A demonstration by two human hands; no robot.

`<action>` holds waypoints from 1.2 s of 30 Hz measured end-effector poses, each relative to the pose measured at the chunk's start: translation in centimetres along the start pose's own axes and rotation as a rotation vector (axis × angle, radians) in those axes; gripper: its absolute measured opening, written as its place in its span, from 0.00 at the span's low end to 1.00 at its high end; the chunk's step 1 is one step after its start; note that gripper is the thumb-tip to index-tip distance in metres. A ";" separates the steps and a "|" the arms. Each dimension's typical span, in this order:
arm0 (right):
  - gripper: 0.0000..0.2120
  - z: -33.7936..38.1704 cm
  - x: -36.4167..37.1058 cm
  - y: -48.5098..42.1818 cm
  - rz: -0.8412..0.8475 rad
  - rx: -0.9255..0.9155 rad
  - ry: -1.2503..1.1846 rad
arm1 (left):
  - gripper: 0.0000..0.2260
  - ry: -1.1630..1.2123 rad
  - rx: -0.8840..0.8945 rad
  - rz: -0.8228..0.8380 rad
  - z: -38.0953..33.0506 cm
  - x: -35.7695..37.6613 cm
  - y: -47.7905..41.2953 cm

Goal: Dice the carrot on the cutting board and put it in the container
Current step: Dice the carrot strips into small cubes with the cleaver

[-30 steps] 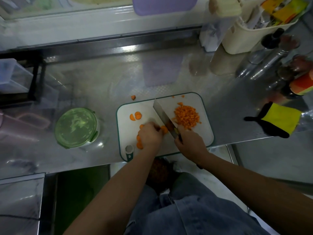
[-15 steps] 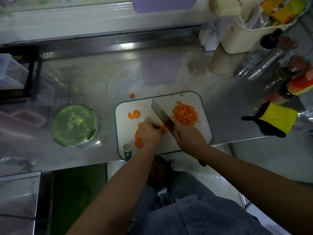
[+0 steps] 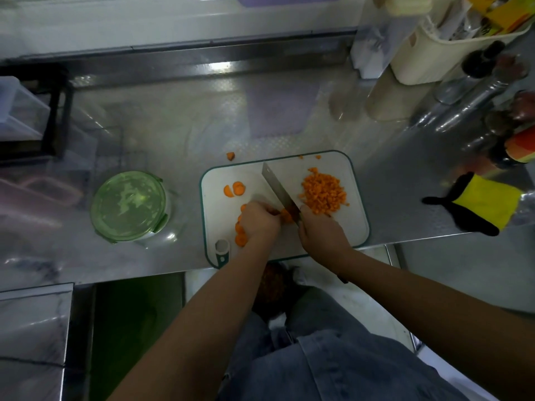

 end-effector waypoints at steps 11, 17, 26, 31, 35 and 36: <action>0.21 -0.1 -1.5 -0.2 -0.040 -0.072 -0.077 | 0.08 -0.021 0.025 0.023 0.1 0.1 -0.2; 0.09 0.0 -1.4 0.5 0.010 -0.070 -0.030 | 0.07 -0.026 0.027 0.006 0.0 0.0 -0.3; 0.11 0.4 -0.1 -0.1 -0.001 -0.023 0.040 | 0.05 0.002 0.020 0.005 0.2 0.1 -0.4; 0.14 0.2 -0.2 -0.5 -0.052 -0.024 -0.066 | 0.05 0.020 -0.004 -0.004 0.3 0.1 -0.3; 0.16 0.5 -1.2 -0.4 -0.064 -0.064 -0.097 | 0.05 0.032 -0.007 -0.006 0.4 0.1 -0.4; 0.16 0.5 -1.3 -0.3 -0.058 -0.074 -0.096 | 0.05 0.035 -0.005 -0.003 0.5 0.1 -0.4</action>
Point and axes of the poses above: each hand's wrist, its own y-axis away from the middle knuckle, its own x-axis out of the palm, z = x × y, the point moved 4 cm from there along -y, towards the middle knuckle, and after that the axes turned 1 degree about x, right-handed, at the moved point
